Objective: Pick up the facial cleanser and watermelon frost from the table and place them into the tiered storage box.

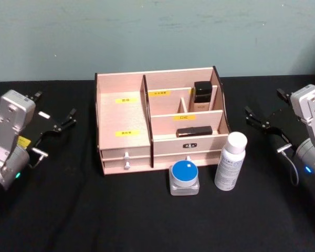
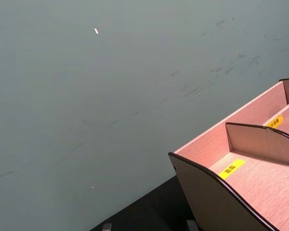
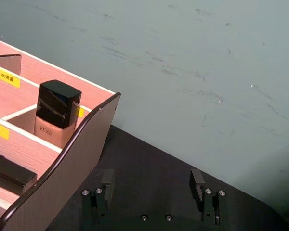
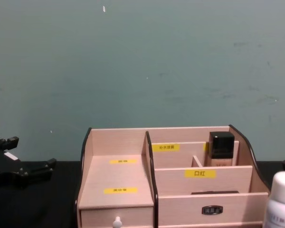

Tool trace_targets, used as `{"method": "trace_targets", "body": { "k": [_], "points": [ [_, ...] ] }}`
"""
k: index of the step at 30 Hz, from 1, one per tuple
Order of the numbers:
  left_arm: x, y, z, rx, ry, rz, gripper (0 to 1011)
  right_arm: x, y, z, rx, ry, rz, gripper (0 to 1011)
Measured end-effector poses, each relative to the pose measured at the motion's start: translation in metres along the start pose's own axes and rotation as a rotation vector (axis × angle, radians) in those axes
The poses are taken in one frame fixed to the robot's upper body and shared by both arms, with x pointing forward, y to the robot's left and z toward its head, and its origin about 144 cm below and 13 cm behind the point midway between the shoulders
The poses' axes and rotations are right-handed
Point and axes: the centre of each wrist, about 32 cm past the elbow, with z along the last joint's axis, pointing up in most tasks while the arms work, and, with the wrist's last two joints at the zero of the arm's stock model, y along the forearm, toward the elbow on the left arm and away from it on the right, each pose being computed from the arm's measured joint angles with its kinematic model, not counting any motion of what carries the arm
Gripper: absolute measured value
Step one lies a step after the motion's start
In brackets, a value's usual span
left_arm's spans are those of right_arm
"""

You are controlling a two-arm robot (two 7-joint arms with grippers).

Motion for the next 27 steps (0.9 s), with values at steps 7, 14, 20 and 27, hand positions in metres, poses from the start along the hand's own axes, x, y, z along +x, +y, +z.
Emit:
{"method": "trace_targets", "body": {
  "k": [7, 14, 20, 27],
  "points": [
    [0.0000, 0.0000, 0.0000, 0.000, 0.000, 0.000, 1001, 0.0000, 0.0000, 0.0000, 0.000, 0.000, 0.000, 1003],
    [0.0000, 0.0000, 0.0000, 0.000, 0.000, 0.000, 1001, 0.0000, 0.0000, 0.0000, 0.000, 0.000, 0.000, 1002],
    [0.0000, 0.0000, 0.0000, 0.000, 0.000, 0.000, 1002, 0.0000, 0.0000, 0.0000, 0.000, 0.000, 0.000, 1002],
    [0.0000, 0.0000, 0.0000, 0.000, 0.000, 0.000, 1001, 0.0000, 0.0000, 0.0000, 0.000, 0.000, 0.000, 1003]
  ]
}}
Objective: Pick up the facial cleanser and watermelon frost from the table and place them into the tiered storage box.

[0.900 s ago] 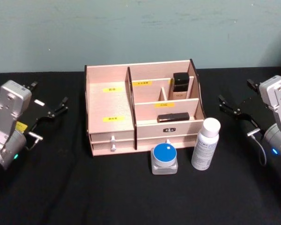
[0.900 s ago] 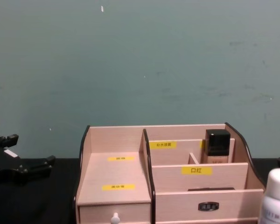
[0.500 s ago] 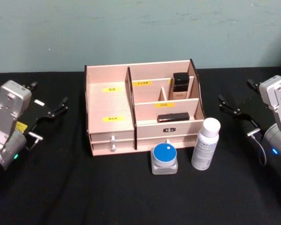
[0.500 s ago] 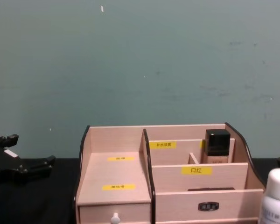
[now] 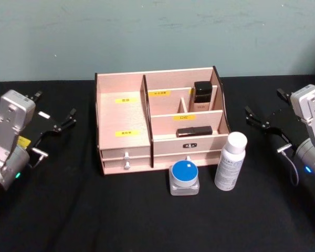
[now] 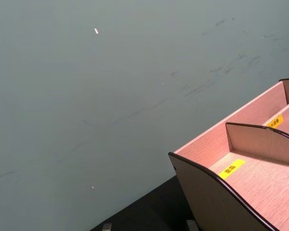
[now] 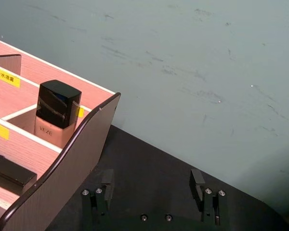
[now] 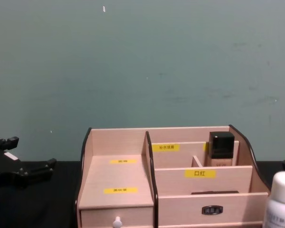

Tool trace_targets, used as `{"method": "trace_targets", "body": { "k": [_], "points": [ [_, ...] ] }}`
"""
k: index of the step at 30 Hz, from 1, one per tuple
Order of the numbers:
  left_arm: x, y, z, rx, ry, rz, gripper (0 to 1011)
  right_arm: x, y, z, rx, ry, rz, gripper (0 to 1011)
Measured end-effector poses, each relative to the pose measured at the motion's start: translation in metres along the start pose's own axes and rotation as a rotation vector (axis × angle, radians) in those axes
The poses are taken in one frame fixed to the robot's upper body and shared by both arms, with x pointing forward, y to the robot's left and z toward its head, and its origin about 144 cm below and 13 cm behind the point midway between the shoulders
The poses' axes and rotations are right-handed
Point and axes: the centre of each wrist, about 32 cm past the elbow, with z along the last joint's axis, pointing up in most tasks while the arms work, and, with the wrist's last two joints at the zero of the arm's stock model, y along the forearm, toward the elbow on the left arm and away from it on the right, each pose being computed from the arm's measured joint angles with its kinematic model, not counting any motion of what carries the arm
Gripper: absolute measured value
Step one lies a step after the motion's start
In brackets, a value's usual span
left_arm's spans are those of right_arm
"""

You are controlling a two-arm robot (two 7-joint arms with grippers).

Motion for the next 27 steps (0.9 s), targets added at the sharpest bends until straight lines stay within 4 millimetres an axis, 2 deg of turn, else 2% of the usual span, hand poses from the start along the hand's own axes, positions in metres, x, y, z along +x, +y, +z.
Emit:
{"method": "trace_targets", "body": {
  "k": [21, 27],
  "points": [
    [0.0000, 0.0000, 0.0000, 0.000, 0.000, 0.000, 1001, 0.0018, 0.0005, -0.0003, -0.002, 0.014, -0.003, 1002],
    [0.0000, 0.0000, 0.0000, 0.000, 0.000, 0.000, 1001, 0.0091, -0.0071, 0.0090, 0.034, 0.034, 0.011, 1003]
  ]
}}
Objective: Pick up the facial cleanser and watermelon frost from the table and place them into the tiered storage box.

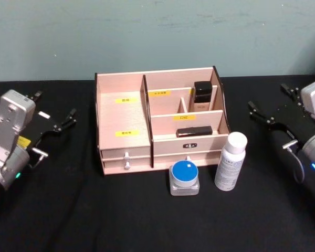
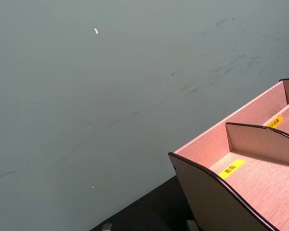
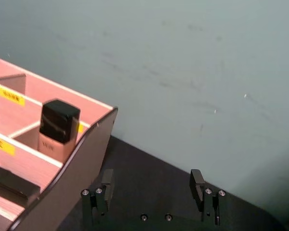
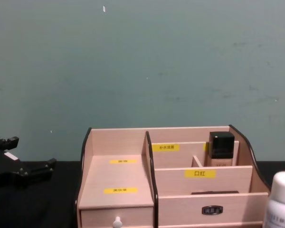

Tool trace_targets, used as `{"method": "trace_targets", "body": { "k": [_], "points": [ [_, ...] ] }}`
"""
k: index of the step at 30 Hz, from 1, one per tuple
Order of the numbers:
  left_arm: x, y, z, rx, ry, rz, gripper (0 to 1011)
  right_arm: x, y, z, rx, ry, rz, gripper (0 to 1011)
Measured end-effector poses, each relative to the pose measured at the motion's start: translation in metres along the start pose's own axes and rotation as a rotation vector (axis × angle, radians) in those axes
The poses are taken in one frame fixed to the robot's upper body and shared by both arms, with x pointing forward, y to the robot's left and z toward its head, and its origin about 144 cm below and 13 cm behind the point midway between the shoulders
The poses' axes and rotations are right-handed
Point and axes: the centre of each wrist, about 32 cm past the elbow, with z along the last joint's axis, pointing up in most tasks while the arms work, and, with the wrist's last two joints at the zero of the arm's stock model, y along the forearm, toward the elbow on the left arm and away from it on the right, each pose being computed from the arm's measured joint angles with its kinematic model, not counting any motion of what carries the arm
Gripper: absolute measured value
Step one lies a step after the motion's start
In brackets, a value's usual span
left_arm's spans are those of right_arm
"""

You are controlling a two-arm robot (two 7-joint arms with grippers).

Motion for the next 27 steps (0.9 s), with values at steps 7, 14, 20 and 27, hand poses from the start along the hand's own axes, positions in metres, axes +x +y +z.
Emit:
{"method": "trace_targets", "body": {
  "k": [7, 14, 20, 27],
  "points": [
    [0.000, 0.000, 0.000, 0.000, 0.000, 0.000, 1001, 0.009, -0.017, 0.018, 0.056, 0.012, 0.031, 1003],
    [0.000, 0.000, 0.000, 0.000, 0.000, 0.000, 1001, 0.017, -0.047, 0.042, 0.111, 0.014, 0.081, 1002],
    [0.000, 0.000, 0.000, 0.000, 0.000, 0.000, 1001, 0.024, -0.081, 0.065, 0.143, 0.037, 0.166, 1002],
    [0.000, 0.000, 0.000, 0.000, 0.000, 0.000, 1001, 0.023, -0.112, 0.080, 0.115, 0.111, 0.282, 1003]
  ]
}}
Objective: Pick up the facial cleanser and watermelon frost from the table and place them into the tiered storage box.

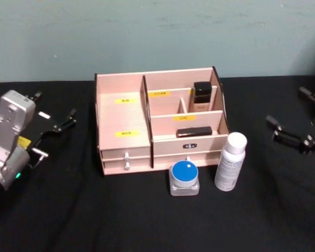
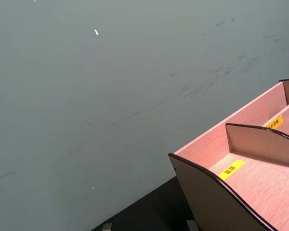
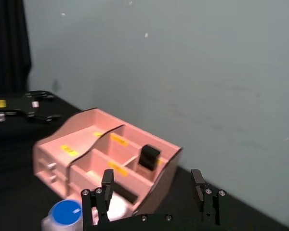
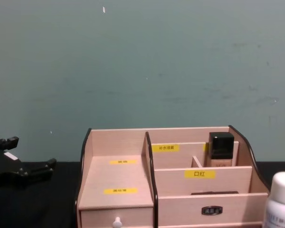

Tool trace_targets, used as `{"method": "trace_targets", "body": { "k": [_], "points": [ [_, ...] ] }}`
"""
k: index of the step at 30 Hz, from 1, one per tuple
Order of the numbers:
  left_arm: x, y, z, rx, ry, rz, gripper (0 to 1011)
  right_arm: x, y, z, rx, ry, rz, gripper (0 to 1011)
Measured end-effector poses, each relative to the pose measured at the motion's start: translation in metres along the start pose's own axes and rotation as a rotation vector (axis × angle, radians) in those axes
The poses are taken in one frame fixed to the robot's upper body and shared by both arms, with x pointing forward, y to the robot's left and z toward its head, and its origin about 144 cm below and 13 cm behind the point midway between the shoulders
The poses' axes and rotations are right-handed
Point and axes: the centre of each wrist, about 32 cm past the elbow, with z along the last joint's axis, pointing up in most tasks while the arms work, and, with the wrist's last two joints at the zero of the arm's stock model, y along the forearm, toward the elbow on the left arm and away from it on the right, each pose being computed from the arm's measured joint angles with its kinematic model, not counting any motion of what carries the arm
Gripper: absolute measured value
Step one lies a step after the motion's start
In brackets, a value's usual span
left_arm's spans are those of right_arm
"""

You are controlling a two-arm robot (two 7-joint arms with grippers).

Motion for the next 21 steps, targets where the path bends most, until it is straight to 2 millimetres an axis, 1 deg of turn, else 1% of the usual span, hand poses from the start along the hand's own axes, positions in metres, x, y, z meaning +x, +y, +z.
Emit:
{"method": "trace_targets", "body": {
  "k": [5, 9, 13, 18, 21],
  "points": [
    [0.000, 0.000, 0.000, 0.000, 0.000, 0.000, 1001, -0.009, -0.011, 0.005, -0.056, 0.041, 0.055, 1003],
    [0.000, 0.000, 0.000, 0.000, 0.000, 0.000, 1001, -0.014, -0.013, 0.005, -0.110, 0.052, 0.088, 1003],
    [0.000, 0.000, 0.000, 0.000, 0.000, 0.000, 1001, -0.018, -0.012, 0.003, -0.161, 0.048, 0.110, 1002],
    [0.000, 0.000, 0.000, 0.000, 0.000, 0.000, 1001, -0.025, -0.004, -0.008, -0.256, 0.034, 0.114, 1003],
    [0.000, 0.000, 0.000, 0.000, 0.000, 0.000, 1001, -0.026, 0.001, -0.013, -0.280, 0.028, 0.106, 1003]
  ]
}}
